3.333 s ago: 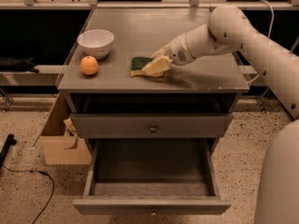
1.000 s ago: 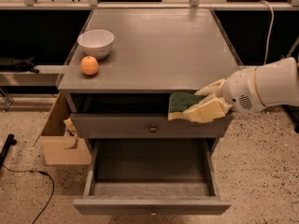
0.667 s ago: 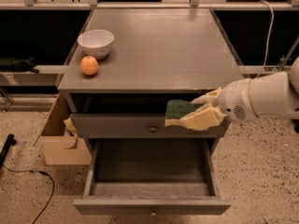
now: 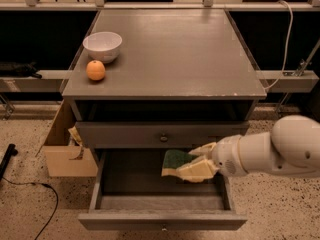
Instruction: Place sponge into middle drawer
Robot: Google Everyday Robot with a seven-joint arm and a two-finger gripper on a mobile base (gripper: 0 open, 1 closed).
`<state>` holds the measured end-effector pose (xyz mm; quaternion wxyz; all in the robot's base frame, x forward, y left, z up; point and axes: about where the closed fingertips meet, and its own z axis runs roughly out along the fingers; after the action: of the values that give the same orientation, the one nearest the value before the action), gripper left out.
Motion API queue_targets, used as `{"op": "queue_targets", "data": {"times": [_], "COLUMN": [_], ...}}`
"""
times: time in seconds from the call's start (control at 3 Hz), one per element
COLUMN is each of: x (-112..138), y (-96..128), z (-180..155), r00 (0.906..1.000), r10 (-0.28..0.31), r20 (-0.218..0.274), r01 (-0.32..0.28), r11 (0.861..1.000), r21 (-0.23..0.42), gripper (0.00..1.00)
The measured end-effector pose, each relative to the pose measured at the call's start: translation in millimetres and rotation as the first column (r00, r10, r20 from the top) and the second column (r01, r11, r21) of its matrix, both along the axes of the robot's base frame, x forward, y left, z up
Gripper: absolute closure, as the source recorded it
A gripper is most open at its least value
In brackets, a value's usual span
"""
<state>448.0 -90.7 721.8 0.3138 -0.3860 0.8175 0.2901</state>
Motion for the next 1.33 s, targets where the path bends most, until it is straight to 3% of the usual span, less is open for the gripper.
{"op": "queue_targets", "data": {"times": [0.33, 0.67, 1.33], "x": [-21, -26, -4], "y": [27, 32, 35], "z": [-64, -81, -84], "r00": [0.9960, 0.9937, 0.9996], "r10": [0.024, 0.026, -0.024], "r20": [-0.086, -0.109, 0.017], "r01": [-0.022, -0.023, 0.023], "r11": [0.999, 0.999, 0.998], "r21": [0.024, 0.030, 0.053], "gripper": [1.00, 1.00, 1.00]}}
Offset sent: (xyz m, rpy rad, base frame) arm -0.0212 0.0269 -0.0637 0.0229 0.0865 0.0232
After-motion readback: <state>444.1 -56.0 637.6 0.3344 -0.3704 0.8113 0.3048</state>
